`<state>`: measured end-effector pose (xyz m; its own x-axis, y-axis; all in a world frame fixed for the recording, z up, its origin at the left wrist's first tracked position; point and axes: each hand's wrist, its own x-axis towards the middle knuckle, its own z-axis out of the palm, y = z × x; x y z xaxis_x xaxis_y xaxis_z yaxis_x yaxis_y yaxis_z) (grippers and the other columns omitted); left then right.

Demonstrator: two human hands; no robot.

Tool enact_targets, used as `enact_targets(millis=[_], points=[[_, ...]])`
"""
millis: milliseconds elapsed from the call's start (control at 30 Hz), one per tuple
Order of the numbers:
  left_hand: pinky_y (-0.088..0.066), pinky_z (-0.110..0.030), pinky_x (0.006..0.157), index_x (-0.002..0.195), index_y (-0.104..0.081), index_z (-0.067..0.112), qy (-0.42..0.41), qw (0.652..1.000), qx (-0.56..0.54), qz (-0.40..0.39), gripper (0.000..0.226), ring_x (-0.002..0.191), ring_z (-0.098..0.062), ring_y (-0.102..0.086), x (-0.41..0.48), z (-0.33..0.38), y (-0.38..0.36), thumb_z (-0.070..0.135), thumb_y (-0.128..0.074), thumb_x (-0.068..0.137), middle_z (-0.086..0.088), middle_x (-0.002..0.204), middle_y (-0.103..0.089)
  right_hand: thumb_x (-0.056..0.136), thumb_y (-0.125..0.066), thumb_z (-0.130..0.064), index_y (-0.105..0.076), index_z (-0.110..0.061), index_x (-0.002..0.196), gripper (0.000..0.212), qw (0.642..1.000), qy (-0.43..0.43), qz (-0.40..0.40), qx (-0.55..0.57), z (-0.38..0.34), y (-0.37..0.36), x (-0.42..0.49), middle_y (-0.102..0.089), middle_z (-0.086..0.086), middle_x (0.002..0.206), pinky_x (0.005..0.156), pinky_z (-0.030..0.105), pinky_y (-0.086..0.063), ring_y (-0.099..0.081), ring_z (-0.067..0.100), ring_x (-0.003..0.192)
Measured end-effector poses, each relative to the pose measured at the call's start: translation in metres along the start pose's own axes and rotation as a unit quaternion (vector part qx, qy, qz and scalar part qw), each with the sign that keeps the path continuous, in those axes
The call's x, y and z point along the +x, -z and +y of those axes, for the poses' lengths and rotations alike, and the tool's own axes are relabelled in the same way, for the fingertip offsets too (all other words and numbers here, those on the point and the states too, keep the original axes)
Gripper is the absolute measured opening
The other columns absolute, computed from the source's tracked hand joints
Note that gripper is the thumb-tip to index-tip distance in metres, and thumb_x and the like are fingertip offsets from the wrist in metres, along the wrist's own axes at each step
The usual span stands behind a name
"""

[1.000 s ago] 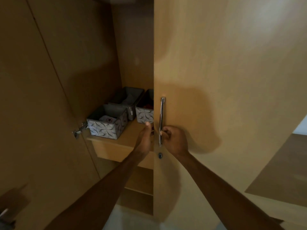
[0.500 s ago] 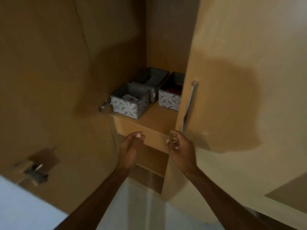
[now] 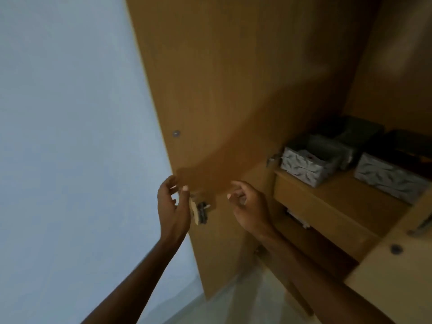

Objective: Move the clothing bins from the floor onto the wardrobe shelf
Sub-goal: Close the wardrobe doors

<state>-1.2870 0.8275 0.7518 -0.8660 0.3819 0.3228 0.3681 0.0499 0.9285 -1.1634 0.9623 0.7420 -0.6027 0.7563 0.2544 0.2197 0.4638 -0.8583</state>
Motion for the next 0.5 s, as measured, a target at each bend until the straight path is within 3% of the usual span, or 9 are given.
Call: enact_targets(millis=[100,200,333,367,500], points=[[-0.041,-0.030,0.099,0.145,-0.033,0.021,0.004,1.000,0.011,-0.001,0.054,0.127,-0.013,-0.045,0.036,0.012,0.014,0.043,-0.046,0.098,0.002,0.146,-0.041,0.091,-0.058,-0.033,-0.057,-0.027,0.127,0.037,1.000,0.019,0.006,0.010,-0.031,-0.018,0.013,-0.067,-0.011,0.098,0.078,0.029,-0.056,-0.062,0.003,0.089],[-0.047,-0.029,0.097,0.136,-0.042,0.021,-0.007,0.998,-0.041,-0.057,0.039,0.113,-0.004,-0.055,0.058,0.024,0.018,0.038,-0.040,0.101,0.003,0.132,-0.053,0.091,-0.058,-0.034,-0.056,-0.027,0.127,0.037,0.999,0.028,0.029,0.001,-0.051,-0.023,0.016,-0.067,-0.012,0.097,0.076,0.030,-0.057,-0.062,0.003,0.088],[-0.048,-0.004,0.072,0.132,-0.047,0.017,-0.015,0.994,-0.068,-0.082,0.035,0.096,0.007,-0.056,0.058,0.023,0.025,0.033,-0.037,0.103,0.009,0.119,-0.056,0.092,-0.058,-0.032,-0.057,-0.027,0.127,0.036,0.998,0.016,0.056,0.005,-0.056,-0.023,0.005,-0.066,-0.014,0.096,0.076,0.030,-0.057,-0.061,0.003,0.089],[-0.048,-0.004,0.072,0.129,-0.051,0.017,-0.023,0.994,-0.068,-0.083,0.033,0.095,0.008,-0.057,0.057,0.021,0.028,0.032,-0.036,0.103,0.010,0.117,-0.058,0.092,-0.058,-0.032,-0.056,-0.026,0.127,0.036,0.998,0.008,0.060,0.007,-0.054,-0.024,-0.001,-0.066,-0.014,0.097,0.075,0.029,-0.057,-0.061,0.003,0.090],[-0.050,-0.021,0.074,0.105,-0.063,0.019,-0.060,0.986,-0.107,-0.111,0.033,0.091,-0.007,-0.063,0.043,0.015,0.030,0.039,-0.037,0.097,0.006,0.099,-0.068,0.092,-0.059,-0.028,-0.060,-0.026,0.124,0.032,0.995,-0.015,0.093,0.028,-0.051,-0.026,-0.024,-0.066,-0.017,0.094,0.068,0.016,-0.052,-0.062,-0.004,0.085]])
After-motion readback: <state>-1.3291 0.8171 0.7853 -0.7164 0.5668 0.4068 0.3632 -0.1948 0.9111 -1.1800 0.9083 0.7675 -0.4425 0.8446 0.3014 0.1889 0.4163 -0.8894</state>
